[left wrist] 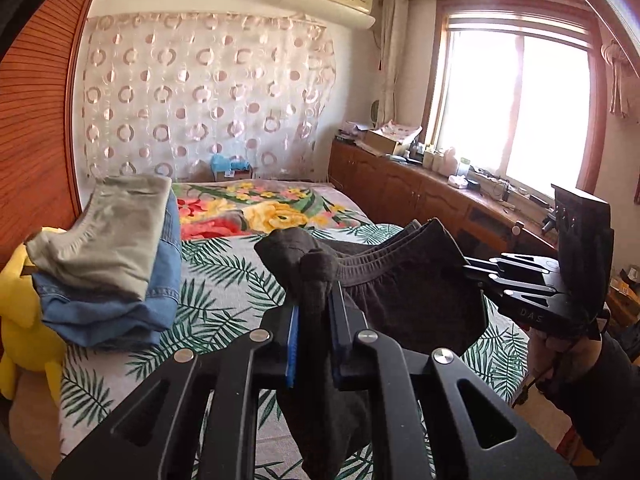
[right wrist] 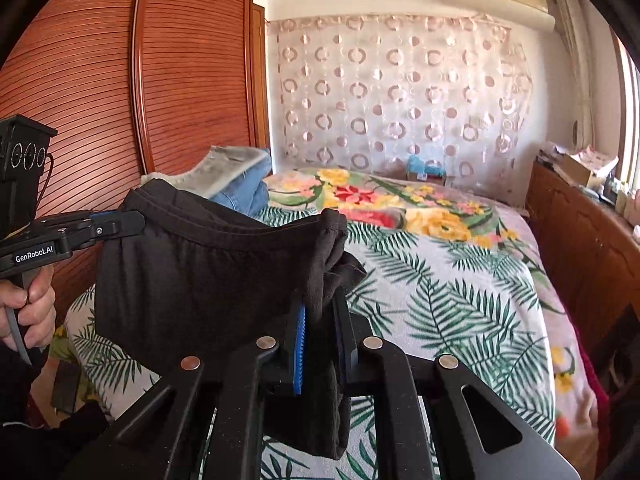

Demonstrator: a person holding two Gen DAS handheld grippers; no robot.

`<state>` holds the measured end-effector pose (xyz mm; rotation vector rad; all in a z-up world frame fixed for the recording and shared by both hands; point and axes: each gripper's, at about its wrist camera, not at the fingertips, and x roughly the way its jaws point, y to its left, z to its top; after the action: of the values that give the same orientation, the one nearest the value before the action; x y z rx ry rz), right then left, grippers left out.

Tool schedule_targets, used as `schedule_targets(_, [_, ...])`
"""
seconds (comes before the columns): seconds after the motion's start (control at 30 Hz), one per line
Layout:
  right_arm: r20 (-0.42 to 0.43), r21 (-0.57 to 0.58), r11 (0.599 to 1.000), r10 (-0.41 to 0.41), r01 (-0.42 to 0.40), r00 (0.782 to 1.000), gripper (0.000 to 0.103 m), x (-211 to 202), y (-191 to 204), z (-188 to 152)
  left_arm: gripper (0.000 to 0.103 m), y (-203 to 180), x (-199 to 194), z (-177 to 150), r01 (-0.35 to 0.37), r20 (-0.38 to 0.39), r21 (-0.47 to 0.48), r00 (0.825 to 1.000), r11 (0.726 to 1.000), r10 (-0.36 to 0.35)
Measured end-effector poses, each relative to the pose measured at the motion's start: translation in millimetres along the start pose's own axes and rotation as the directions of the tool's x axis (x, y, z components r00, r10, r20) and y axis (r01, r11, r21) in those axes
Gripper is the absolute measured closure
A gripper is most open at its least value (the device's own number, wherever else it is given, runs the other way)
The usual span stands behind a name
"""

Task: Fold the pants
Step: 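Lift the folded black pants with both grippers and carry them toward the jeans stack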

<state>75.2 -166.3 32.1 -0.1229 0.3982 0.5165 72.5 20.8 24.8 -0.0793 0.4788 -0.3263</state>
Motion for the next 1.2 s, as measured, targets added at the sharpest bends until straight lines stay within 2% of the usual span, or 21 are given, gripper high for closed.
schedule_targets(0.33, [0.057, -0.053, 0.998, 0.021, -0.018, 0.998, 0.091, 3, 8, 24, 0.09, 11, -13, 17, -0.04, 0.051, 0.016, 0.998, 0.999, 0.039])
schedule_targets(0.73, [0.065, -0.101, 0.994, 0.058, -0.051, 0.996, 0.091, 41, 5, 42, 0.09, 50, -10, 22, -0.097, 0.073, -0.027, 0.992, 0.995, 0.098])
schedule_targets(1.2, [0.059, -0.217, 0.97, 0.129, -0.113, 0.99, 0.091, 135, -4, 103, 0.09, 111, 11, 45, -0.207, 0.083, -0.073, 0.974, 0.976, 0.213])
